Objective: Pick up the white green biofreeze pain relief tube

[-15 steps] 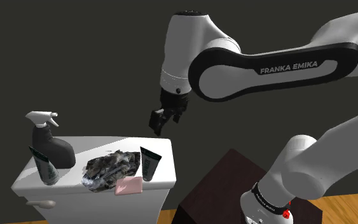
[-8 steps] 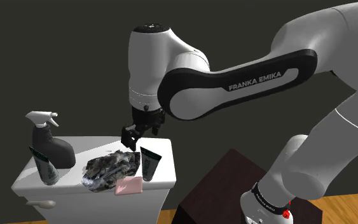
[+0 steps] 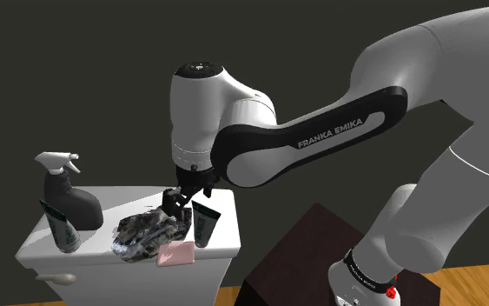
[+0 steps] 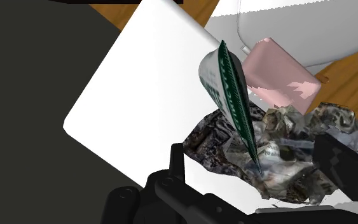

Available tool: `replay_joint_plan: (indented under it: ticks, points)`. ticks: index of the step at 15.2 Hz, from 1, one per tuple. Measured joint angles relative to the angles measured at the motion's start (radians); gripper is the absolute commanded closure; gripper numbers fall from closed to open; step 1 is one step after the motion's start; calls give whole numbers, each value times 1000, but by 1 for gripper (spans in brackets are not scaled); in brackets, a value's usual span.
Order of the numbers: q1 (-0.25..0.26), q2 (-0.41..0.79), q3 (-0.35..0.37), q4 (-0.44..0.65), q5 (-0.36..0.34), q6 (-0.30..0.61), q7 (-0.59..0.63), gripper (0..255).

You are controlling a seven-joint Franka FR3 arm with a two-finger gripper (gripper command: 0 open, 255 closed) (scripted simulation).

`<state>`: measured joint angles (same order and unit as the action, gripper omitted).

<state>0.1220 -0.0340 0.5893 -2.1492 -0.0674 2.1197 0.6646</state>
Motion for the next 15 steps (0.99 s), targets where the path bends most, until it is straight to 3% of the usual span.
replay_joint_plan:
  ticks: [1,11,15]
  points:
    - [0,1,0,-3,-1,4,0,255]
    - [0,1,0,-5,-2,9,1,255]
    - [0,-16,-2,19,11,-31,-10,255]
